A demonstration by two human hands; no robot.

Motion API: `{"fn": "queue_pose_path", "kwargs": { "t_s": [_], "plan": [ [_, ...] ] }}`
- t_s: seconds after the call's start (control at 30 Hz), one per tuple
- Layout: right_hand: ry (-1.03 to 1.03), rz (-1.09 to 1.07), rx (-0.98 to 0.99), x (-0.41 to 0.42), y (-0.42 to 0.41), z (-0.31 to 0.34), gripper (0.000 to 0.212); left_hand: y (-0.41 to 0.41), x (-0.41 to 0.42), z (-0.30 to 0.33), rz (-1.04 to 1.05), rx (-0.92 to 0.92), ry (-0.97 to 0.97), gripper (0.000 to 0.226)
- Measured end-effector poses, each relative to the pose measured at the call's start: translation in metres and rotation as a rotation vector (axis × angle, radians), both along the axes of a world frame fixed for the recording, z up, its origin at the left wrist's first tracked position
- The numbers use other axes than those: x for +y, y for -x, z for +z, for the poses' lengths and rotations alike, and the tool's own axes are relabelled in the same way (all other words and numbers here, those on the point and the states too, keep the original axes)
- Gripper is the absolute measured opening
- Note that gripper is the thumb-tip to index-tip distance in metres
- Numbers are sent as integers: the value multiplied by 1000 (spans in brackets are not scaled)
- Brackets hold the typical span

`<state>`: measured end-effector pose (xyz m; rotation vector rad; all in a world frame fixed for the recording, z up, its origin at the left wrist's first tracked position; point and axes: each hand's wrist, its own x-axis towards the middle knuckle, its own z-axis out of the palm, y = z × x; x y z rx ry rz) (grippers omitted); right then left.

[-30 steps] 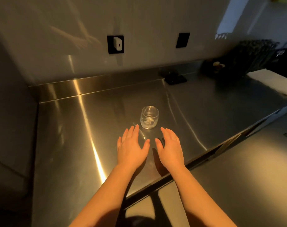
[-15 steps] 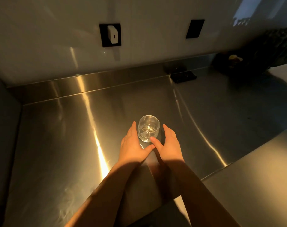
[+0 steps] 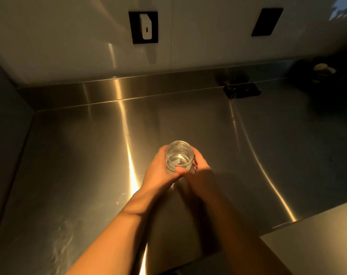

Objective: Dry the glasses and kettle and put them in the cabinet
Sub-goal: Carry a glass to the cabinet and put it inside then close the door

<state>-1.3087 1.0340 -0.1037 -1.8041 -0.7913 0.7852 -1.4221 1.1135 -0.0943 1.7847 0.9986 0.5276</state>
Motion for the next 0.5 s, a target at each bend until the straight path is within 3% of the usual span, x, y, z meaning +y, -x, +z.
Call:
{"fn": "queue_pose_path", "kwargs": {
  "t_s": [0.23,0.5],
  "plan": [
    [-36,159,-66,12,-1,17,63,14,-4,14,121,-31,-60,64],
    [-90,399,-25,28,40,46,68,65,-14,36,314,-36,-114,68]
  ]
}}
